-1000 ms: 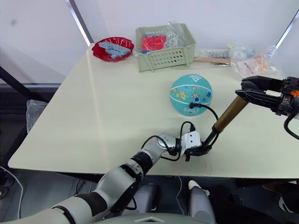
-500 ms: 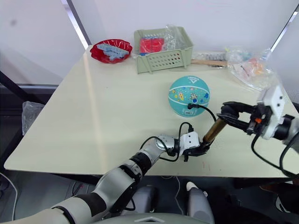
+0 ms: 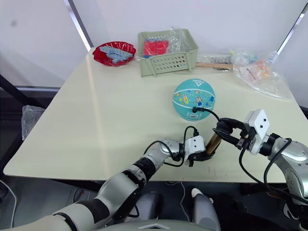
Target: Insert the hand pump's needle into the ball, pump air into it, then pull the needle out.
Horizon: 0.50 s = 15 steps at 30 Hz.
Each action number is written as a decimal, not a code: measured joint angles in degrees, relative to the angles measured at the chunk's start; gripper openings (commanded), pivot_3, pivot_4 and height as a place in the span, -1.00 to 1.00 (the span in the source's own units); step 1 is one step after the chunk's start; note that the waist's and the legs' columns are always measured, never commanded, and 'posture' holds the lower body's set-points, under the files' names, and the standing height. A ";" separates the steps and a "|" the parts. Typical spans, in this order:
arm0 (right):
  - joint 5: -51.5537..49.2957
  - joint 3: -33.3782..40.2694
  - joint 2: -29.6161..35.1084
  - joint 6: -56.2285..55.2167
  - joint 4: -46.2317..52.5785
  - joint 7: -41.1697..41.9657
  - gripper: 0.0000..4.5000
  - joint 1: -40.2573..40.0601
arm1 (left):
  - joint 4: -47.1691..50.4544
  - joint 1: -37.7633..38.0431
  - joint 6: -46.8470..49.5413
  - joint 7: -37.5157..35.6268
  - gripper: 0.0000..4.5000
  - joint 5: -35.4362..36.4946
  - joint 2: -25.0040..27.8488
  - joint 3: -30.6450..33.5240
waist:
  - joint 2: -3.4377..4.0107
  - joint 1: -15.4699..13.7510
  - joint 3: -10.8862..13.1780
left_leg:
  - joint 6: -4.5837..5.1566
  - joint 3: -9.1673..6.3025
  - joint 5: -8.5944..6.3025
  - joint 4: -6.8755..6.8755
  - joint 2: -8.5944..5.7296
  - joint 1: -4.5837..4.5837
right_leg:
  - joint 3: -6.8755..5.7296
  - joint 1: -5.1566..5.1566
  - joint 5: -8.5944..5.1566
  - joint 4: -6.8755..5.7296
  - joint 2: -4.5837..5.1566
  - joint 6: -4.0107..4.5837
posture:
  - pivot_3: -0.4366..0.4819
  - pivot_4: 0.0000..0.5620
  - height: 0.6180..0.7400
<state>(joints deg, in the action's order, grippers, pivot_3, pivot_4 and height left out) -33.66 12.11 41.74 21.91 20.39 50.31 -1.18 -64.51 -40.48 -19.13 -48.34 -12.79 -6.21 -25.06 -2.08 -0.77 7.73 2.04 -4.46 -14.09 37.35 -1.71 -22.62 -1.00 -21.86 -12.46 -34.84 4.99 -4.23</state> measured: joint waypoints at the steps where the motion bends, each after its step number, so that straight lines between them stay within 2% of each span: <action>1: -1.11 0.59 1.07 1.31 0.06 0.50 -0.28 0.25 | 0.00 -0.16 0.00 -0.07 -0.47 0.00 -0.12 0.00 | 0.10 -0.01 0.07 | 0.00 0.01 0.00 0.01 -0.02 -0.02 | 0.00 0.00 0.00 0.00 0.00 0.00 | -0.05 -0.47 0.95; 7: -9.79 7.50 9.05 10.94 0.66 2.59 -0.28 3.78 | 0.09 -0.93 -0.12 -0.80 -0.47 0.13 -0.66 0.05 | 0.73 -0.26 0.57 | 0.26 0.04 0.15 0.01 -0.11 -0.21 | -0.01 -0.08 0.03 0.01 0.01 -0.05 | -0.05 -0.47 0.95; 15: -18.88 15.46 16.10 20.16 0.93 3.09 -0.28 9.72 | 0.11 -0.97 -0.25 -0.78 -0.47 0.13 -0.67 0.19 | 0.87 -0.28 0.78 | 0.26 0.05 0.15 0.01 -0.12 -0.26 | -0.01 -0.09 0.01 0.04 0.05 -0.02 | -0.05 -0.47 0.95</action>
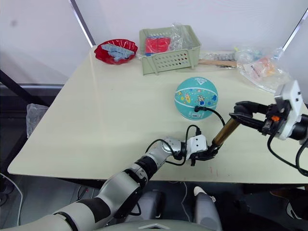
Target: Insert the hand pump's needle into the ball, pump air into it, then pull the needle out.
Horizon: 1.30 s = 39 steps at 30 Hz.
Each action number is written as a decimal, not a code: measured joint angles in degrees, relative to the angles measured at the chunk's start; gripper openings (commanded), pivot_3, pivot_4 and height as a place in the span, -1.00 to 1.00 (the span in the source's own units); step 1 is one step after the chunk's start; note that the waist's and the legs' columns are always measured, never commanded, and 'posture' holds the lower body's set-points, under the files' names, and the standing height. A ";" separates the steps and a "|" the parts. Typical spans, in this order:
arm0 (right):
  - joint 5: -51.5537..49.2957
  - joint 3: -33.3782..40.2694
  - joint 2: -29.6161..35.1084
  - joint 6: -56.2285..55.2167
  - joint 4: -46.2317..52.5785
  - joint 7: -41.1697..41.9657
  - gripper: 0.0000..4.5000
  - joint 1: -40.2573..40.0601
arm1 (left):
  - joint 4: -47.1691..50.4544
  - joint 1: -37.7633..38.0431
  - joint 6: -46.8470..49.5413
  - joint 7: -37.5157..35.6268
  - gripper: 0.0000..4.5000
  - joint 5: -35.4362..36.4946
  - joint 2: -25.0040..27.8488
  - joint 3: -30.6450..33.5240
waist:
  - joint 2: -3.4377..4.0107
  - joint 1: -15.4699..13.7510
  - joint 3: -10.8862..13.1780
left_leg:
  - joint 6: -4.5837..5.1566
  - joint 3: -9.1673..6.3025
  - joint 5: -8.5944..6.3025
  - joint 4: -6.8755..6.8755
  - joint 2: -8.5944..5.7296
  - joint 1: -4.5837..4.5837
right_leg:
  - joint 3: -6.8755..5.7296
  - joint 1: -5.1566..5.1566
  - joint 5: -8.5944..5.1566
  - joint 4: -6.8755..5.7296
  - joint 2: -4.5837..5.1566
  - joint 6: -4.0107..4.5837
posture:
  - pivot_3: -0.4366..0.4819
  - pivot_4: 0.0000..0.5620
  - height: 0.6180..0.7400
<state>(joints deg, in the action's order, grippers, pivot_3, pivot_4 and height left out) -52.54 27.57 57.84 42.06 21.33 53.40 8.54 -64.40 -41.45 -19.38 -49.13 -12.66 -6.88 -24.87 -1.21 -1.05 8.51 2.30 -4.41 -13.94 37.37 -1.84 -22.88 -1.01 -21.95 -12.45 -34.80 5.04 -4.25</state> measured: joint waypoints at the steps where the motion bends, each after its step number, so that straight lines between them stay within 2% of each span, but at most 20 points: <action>1: -1.02 0.80 0.65 0.89 -0.21 -0.04 -0.28 0.98 | 0.00 0.02 -0.02 -0.02 -0.47 0.00 0.02 0.01 | 0.01 -0.01 0.01 | 0.00 0.00 0.00 0.00 0.00 0.00 | -0.01 0.00 0.00 0.00 0.00 0.00 | -0.05 -0.47 0.95; 7: -6.23 4.80 4.85 6.81 -2.48 -0.23 -0.28 5.66 | 0.02 0.05 -0.23 -0.04 -0.47 -0.01 0.04 0.05 | 0.08 0.00 0.09 | 0.01 0.03 0.00 0.00 0.00 -0.02 | 0.02 -0.02 0.01 0.00 0.01 0.00 | -0.05 -0.47 0.95; 11: -6.50 4.79 4.95 7.75 -2.46 -0.48 -0.28 6.08 | 0.06 0.05 -0.27 -0.07 -0.47 -0.01 0.04 0.05 | 0.09 0.00 0.09 | 0.01 0.05 0.01 0.01 -0.02 -0.11 | 0.05 -0.13 0.01 -0.02 0.03 -0.01 | -0.05 -0.47 0.95; 18: -2.03 4.91 2.16 1.37 1.52 1.26 -0.28 0.03 | 0.04 0.35 -0.24 0.34 -0.47 -0.10 0.26 0.01 | -0.16 0.13 -0.10 | 0.00 0.04 0.00 0.00 0.01 0.00 | 0.05 -0.05 0.11 -0.02 -0.02 -0.19 | -0.05 -0.47 0.95; 22: 1.26 1.87 -0.20 -2.68 2.73 1.20 -0.28 -2.43 | -0.01 0.71 -0.18 0.77 -0.47 -0.15 0.41 0.01 | -0.39 0.20 -0.31 | -0.23 0.03 -0.13 0.00 0.07 0.13 | 0.04 0.05 0.00 -0.03 -0.02 0.00 | -0.05 -0.47 0.95; 33: 15.11 -13.04 -8.68 -13.16 3.33 -2.98 -0.28 -8.02 | -0.10 1.06 0.20 0.83 -0.47 -0.16 0.59 0.05 | -0.86 0.23 -0.76 | -0.24 -0.01 -0.14 -0.01 0.11 0.20 | 0.03 0.06 0.00 -0.04 -0.06 0.00 | -0.05 -0.47 0.95; 39: 20.72 -17.99 -12.77 -17.56 1.99 -5.03 -0.28 -9.70 | -0.10 1.12 0.20 0.73 -0.47 -0.09 0.66 0.37 | -0.80 0.33 -0.82 | -0.25 -0.01 -0.14 -0.01 0.12 0.25 | 0.04 0.07 -0.01 -0.04 -0.06 0.01 | -0.05 -0.47 0.95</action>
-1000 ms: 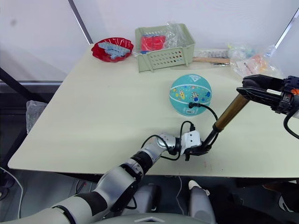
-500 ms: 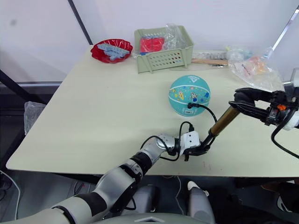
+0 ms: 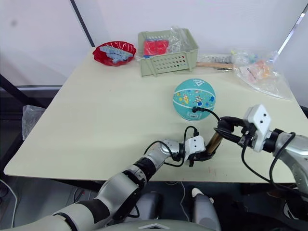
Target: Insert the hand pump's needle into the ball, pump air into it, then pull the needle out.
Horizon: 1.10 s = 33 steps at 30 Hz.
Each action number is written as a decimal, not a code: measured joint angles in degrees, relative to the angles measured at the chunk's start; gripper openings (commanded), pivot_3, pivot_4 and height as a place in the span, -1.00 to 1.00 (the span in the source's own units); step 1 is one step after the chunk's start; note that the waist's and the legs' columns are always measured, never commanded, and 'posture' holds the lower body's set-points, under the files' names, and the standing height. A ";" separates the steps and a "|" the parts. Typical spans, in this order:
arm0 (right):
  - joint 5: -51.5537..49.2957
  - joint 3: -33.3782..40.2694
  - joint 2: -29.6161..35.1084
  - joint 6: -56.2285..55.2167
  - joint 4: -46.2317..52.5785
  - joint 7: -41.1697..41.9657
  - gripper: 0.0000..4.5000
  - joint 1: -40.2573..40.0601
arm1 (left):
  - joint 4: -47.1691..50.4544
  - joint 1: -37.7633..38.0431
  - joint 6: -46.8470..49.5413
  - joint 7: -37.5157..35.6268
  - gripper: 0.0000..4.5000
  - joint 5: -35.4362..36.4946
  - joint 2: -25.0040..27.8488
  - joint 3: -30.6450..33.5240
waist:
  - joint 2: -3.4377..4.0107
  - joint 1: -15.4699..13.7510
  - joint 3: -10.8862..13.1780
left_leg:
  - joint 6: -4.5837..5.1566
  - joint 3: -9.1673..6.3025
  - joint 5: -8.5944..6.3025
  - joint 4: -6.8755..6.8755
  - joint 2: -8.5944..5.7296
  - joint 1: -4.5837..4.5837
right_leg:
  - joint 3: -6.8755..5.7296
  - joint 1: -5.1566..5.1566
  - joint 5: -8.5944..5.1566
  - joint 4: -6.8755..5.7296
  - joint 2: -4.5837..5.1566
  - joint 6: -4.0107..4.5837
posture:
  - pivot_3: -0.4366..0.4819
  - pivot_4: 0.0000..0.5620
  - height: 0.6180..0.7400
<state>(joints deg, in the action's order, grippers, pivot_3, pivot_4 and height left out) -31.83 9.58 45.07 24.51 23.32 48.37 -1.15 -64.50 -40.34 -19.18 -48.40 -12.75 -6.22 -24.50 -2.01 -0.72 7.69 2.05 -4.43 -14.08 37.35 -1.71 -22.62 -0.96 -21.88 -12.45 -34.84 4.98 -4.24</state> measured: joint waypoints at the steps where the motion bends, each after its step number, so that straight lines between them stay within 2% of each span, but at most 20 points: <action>1: 0.22 -0.10 -0.07 -0.30 -0.01 -0.03 -0.28 -0.05 | 0.00 -0.04 0.00 -0.04 -0.47 0.04 -0.01 0.23 | -0.01 0.04 0.00 | 0.00 0.00 0.00 0.00 0.00 0.01 | 0.00 0.00 0.00 0.00 -0.01 0.00 | -0.05 -0.47 0.95; 6: 1.14 -0.32 -0.70 -2.36 0.01 -0.37 -0.28 -0.56 | -0.29 -0.05 0.09 -0.98 -0.47 1.13 -0.11 2.07 | 0.01 0.12 0.02 | 0.00 -0.01 0.00 0.00 0.03 0.02 | 0.00 0.00 0.00 -0.03 -0.05 0.01 | -0.05 -0.47 0.95; 8: 1.15 -0.32 -0.70 -2.58 0.02 -0.38 -0.28 -0.60 | -0.34 -0.12 0.34 -1.64 -0.06 1.32 -0.12 2.52 | 0.03 0.17 0.03 | 0.01 -0.01 0.00 -0.02 0.03 0.02 | 0.00 0.00 0.01 -0.03 -0.09 0.00 | -0.05 -0.47 0.95; 10: 1.29 -0.36 -0.70 -2.68 0.12 -0.37 -0.28 -0.67 | -0.42 -0.11 1.00 -4.00 0.19 2.23 -0.21 3.29 | 0.07 0.13 0.05 | 0.03 -0.01 0.01 -0.03 0.02 0.01 | -0.01 0.00 0.01 -0.03 -0.14 0.00 | -0.05 -0.47 0.95; 11: 1.37 -0.36 -0.70 -2.68 0.12 -0.39 -0.28 -0.65 | -0.45 -0.11 1.23 -5.00 0.44 2.49 -0.32 3.52 | 0.09 0.05 0.07 | 0.03 -0.01 0.02 -0.02 0.00 0.01 | -0.01 -0.01 0.00 -0.03 -0.12 0.01 | -0.05 -0.47 0.95; 14: 1.68 -0.36 -0.70 -2.68 0.12 -0.61 -0.28 -0.65 | -0.55 -0.10 1.36 -6.53 0.97 2.88 -0.33 3.72 | 0.10 0.01 0.07 | 0.01 0.01 0.00 0.07 -0.04 0.01 | 0.02 0.02 0.01 -0.03 -0.04 0.01 | -0.05 -0.47 0.95; 24: 1.90 -0.52 -0.81 -2.74 0.51 -0.81 -0.28 -0.52 | 1.26 0.15 1.33 -8.91 1.00 4.04 1.36 4.45 | 0.19 0.07 0.14 | 0.02 0.00 0.01 0.07 -0.02 0.00 | 0.06 0.01 0.04 -0.03 -0.06 0.01 | -0.05 -0.47 0.95; 27: 2.09 -0.73 -1.58 -3.35 0.75 -1.21 -0.28 -0.60 | 4.81 2.17 1.49 -10.67 1.00 5.87 4.02 5.86 | 0.34 0.17 0.26 | 0.00 0.00 0.00 0.06 0.00 -0.01 | 0.11 -0.02 0.04 -0.04 -0.01 0.02 | -0.05 -0.47 0.95; 28: 2.27 -0.77 -2.26 -3.99 0.98 -1.47 -0.28 -0.77 | 8.73 4.28 1.88 -12.17 1.00 7.35 6.88 6.67 | 0.50 0.30 0.41 | 0.00 -0.01 0.00 0.02 0.04 -0.04 | 0.14 -0.08 0.05 -0.04 0.01 0.05 | -0.05 -0.47 0.95; 33: 2.31 -0.46 -2.92 -4.87 1.59 -2.41 -0.28 -1.02 | 21.05 9.47 6.18 -16.73 1.00 12.41 13.40 10.12 | 1.08 -0.10 0.77 | 0.24 0.02 0.15 0.01 -0.04 -0.20 | 0.16 -0.24 0.07 -0.04 0.00 0.10 | -0.05 -0.47 0.95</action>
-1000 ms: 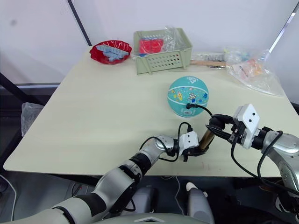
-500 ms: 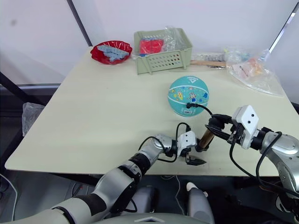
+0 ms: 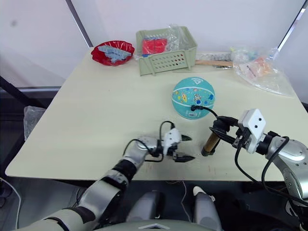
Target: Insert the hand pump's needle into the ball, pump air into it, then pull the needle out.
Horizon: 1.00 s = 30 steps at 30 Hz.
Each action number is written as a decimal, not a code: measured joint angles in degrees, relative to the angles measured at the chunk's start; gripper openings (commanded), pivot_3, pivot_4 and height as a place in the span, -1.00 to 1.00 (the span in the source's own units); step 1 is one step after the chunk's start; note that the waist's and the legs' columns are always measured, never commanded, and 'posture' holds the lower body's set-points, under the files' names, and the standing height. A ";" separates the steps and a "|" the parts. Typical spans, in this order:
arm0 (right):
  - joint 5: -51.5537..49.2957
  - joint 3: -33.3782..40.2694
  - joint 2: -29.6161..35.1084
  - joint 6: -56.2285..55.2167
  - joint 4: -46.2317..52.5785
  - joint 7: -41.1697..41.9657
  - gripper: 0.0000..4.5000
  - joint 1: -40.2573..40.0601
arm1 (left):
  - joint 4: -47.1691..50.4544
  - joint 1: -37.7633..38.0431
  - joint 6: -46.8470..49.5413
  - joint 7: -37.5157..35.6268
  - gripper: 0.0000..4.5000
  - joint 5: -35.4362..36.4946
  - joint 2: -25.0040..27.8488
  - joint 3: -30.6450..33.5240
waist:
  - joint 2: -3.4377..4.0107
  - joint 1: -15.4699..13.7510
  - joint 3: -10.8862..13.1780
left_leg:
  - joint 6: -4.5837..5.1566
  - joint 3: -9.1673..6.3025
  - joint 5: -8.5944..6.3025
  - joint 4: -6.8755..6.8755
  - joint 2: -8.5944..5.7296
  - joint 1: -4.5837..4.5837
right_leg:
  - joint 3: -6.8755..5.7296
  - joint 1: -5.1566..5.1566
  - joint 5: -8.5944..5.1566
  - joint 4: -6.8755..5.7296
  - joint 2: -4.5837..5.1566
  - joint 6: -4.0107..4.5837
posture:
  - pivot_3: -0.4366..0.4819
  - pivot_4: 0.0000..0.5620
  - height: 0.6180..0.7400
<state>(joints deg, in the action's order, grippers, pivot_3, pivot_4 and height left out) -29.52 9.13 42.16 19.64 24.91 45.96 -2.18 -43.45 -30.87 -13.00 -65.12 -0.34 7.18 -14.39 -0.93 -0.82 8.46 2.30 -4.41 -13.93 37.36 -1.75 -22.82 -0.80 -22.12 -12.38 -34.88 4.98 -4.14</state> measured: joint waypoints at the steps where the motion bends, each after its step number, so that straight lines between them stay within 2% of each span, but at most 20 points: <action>1: 0.07 0.05 -0.05 -0.05 0.23 -0.30 -0.28 -0.07 | 5.84 2.29 2.87 -1.73 1.00 2.91 1.09 0.98 | 0.00 -0.17 0.03 | 0.00 0.00 0.00 0.00 -0.06 -0.07 | 0.00 0.00 0.10 0.03 0.03 0.17 | -0.05 -0.47 0.95; 5: 0.14 0.33 -0.40 -0.39 0.75 -0.97 -0.28 -0.55 | 16.45 6.01 7.46 -5.43 1.00 8.66 4.43 2.50 | -0.05 -0.05 0.08 | -0.01 0.03 -0.01 -0.03 -0.09 -0.11 | 0.06 -0.02 0.11 0.10 0.20 0.20 | -0.05 -0.47 0.95; 8: 0.14 0.46 -0.80 -0.68 1.09 -1.57 -0.28 -1.00 | 24.74 8.13 11.27 -7.04 1.00 12.62 8.78 4.37 | 0.06 -0.02 0.15 | -0.01 0.03 -0.01 -0.05 -0.02 -0.09 | 0.06 -0.04 0.10 0.08 0.19 0.21 | -0.05 -0.47 0.95; 10: 0.12 0.66 -0.93 -1.04 1.16 -1.85 -0.28 -1.30 | 30.56 10.53 12.80 -8.96 1.00 15.47 13.68 5.91 | 0.18 0.06 0.22 | -0.01 0.03 -0.01 -0.07 0.03 -0.06 | 0.07 -0.06 0.05 0.07 0.15 0.17 | -0.05 -0.47 0.95; 18: -0.08 1.49 -0.80 0.01 1.01 -2.82 -0.28 -0.40 | 41.42 15.44 15.40 -12.34 1.00 22.34 23.96 11.38 | 0.32 -0.14 0.37 | -0.23 0.05 -0.14 -0.05 0.00 -0.11 | 0.19 -0.14 0.04 0.08 0.28 0.13 | -0.05 -0.47 0.95; 23: -0.23 3.47 0.96 2.00 0.60 -3.52 -0.28 1.09 | 45.86 18.03 16.52 -13.31 1.00 24.86 27.41 12.66 | 0.67 -0.18 0.64 | -0.01 0.20 -0.01 -0.06 -0.06 -0.27 | 0.21 -0.36 0.10 0.05 0.29 0.23 | -0.05 -0.47 0.95; 27: 0.23 4.88 3.44 4.23 1.16 -4.40 -0.28 2.45 | 47.73 19.15 17.81 -12.72 1.00 26.60 28.40 13.85 | 0.83 -0.28 0.74 | -0.01 0.19 0.04 0.03 -0.12 -0.92 | 0.17 -0.99 0.14 -0.06 -0.01 0.26 | -0.05 -0.47 0.95; 30: 0.89 5.41 5.72 5.29 1.25 -4.38 -0.28 2.79 | 48.44 19.56 18.11 -12.13 1.00 27.09 28.55 13.97 | 0.87 -0.27 0.78 | -0.01 0.25 0.05 0.02 -0.14 -0.98 | 0.18 -1.04 0.15 -0.06 -0.02 0.25 | -0.05 -0.47 0.95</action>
<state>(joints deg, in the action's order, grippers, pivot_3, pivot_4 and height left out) -28.63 14.54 47.88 24.93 26.16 41.58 0.62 4.99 -11.30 5.10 -77.25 26.75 35.73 -0.42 -0.07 -1.09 9.24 2.29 -4.17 -13.89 37.39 -1.90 -23.80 -0.62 -23.16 -12.23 -34.94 4.95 -3.89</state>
